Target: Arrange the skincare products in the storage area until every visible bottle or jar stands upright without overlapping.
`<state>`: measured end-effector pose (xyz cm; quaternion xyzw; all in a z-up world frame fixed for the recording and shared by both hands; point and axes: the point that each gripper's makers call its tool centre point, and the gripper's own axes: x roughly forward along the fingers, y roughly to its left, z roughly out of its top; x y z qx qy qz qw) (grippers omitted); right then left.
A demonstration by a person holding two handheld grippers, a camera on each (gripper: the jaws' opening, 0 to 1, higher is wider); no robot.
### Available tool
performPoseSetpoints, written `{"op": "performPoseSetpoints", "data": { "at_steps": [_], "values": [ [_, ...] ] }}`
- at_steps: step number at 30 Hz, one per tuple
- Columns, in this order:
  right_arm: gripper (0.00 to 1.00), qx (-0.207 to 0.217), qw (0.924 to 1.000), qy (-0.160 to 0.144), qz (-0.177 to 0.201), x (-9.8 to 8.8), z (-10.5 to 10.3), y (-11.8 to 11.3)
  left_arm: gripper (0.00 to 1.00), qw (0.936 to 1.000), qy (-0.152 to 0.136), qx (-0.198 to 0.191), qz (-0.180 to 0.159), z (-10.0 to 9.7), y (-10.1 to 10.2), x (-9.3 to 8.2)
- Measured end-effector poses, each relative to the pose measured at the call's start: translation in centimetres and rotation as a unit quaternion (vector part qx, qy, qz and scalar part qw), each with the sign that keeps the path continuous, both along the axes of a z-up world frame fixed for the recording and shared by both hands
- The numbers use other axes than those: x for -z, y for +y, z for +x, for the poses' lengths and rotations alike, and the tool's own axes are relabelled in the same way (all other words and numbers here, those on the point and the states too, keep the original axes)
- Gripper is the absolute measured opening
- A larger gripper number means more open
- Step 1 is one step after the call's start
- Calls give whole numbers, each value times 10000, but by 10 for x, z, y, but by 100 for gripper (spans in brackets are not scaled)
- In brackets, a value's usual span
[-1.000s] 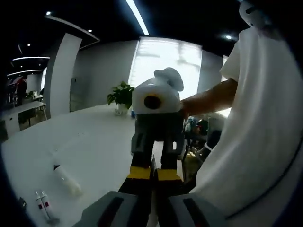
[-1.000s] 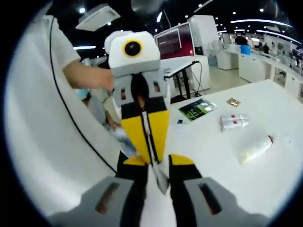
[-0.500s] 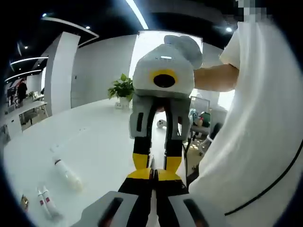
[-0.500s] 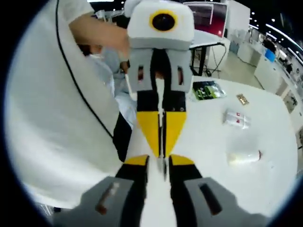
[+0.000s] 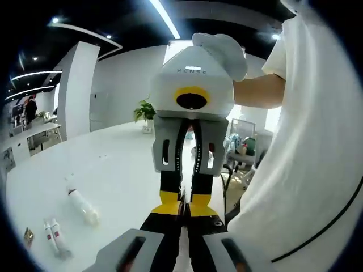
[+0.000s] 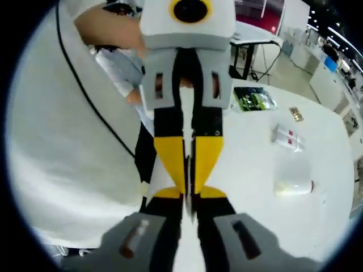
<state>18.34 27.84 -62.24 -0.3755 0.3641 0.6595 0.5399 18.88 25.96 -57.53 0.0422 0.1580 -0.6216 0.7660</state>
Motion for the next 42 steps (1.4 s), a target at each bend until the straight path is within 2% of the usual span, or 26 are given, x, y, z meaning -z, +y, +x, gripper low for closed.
{"op": "performPoseSetpoints", "data": {
  "at_steps": [2, 3, 4, 5, 8, 11, 15, 20, 27, 31, 38, 42],
  "values": [
    [7, -9, 10000, 6, -22, -1, 0, 0, 4, 9999, 73, -97, -86, 0, 2, 0],
    [6, 51, 9999, 85, -55, -1, 0, 0, 6, 9994, 221, -197, -155, -1, 3, 1],
    [6, -34, 10000, -29, -45, -1, 2, 1, 7, 9988, 130, -438, -163, 5, 6, 1],
    [6, -55, 9999, 4, -97, -2, 1, 1, 8, 9992, 117, -371, -79, 2, 8, 5],
    [5, -169, 9997, -60, -175, -2, 2, 2, 19, 9980, 234, -573, 151, -1, 16, 18],
    [5, -259, 9994, -88, -212, -3, 2, 3, 23, 9972, 292, -666, 146, -5, 20, 23],
    [4, -456, 9983, -182, -322, -4, 5, 2, 32, 9926, 388, -1141, 124, 0, 32, 28],
    [3, -616, 9961, -339, -530, -5, 13, -5, 32, 9884, 520, -1430, 35, 1, 42, 31],
    [3, -621, 9955, -407, -596, -10, 28, -15, 32, 9855, 549, -1603, 8, 1, 44, 33],
    [3, -662, 9940, -553, -676, -13, 38, -22, 32, 9843, 579, -1665, 33, 3, 45, 38],
    [3, -531, 9939, -586, -772, -14, 63, -37, 32, 9818, 635, -1787, -10, 6, 39, 38],
    [3, -498, 9936, -639, -790, -15, 80, -44, 32, 9803, 744, -1820, -165, 6, 36, 34]
  ]
}}
